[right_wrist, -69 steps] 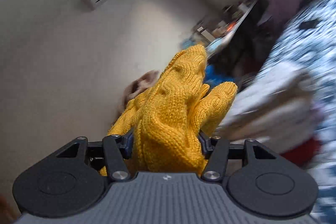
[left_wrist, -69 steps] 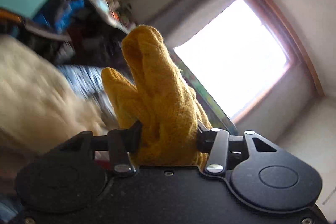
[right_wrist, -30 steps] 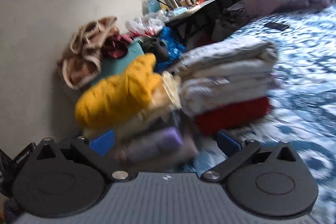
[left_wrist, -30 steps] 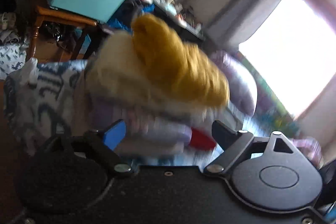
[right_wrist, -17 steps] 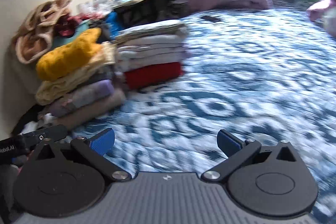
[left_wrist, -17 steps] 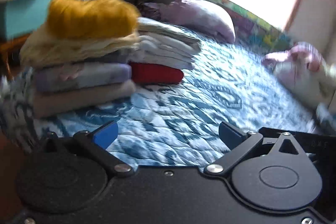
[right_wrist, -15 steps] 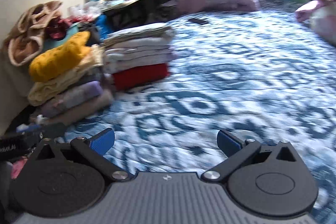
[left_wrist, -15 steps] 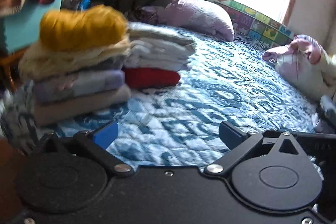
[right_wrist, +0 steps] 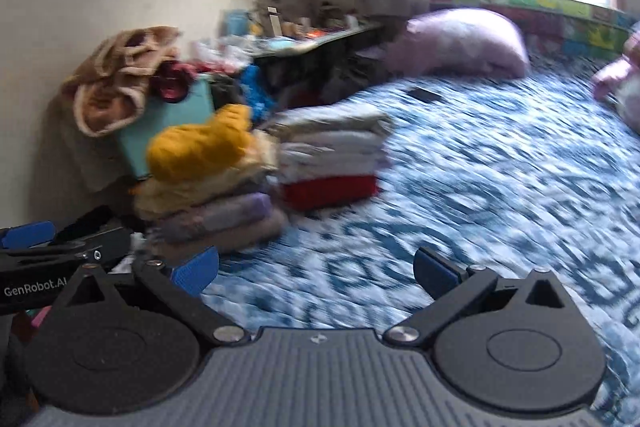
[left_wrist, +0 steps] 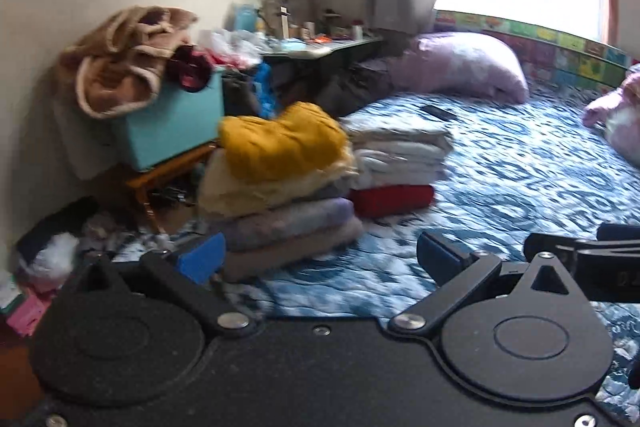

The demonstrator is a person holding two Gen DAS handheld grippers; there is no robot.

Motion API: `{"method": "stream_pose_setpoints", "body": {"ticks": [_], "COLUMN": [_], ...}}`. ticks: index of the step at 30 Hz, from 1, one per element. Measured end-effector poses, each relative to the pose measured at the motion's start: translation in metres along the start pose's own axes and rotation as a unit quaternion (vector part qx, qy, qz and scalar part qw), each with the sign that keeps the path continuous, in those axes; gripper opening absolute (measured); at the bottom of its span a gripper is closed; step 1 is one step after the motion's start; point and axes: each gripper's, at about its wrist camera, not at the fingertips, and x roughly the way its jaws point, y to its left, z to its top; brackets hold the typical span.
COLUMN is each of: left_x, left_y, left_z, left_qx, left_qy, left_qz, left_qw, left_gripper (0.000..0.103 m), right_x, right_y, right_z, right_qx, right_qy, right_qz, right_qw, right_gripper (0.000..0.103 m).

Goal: Fold clothes

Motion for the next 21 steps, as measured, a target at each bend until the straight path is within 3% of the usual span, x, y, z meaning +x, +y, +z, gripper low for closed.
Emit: {"method": "stream_pose_setpoints", "body": {"ticks": [8,21], "left_x": [0.007,0.068], "left_y": [0.036,0.054], "left_z": [0.018,0.033], "left_qx": [-0.015,-0.024], "left_qy": [0.001,0.023], "left_qz": [0.035,0.037], "left_qw": [0.9993,0.9988], "left_gripper": [0.103,0.103], "right_x": [0.023,0.094], "right_y": [0.055,0.062], "right_z": [0.027,0.046], "right_qx": [-0.024,-0.033], "right_qy": [0.003,0.049], "right_qz": [0.042,0.034], "right_qw": [0.999,0.998], "right_gripper": [0.103,0.103]}}
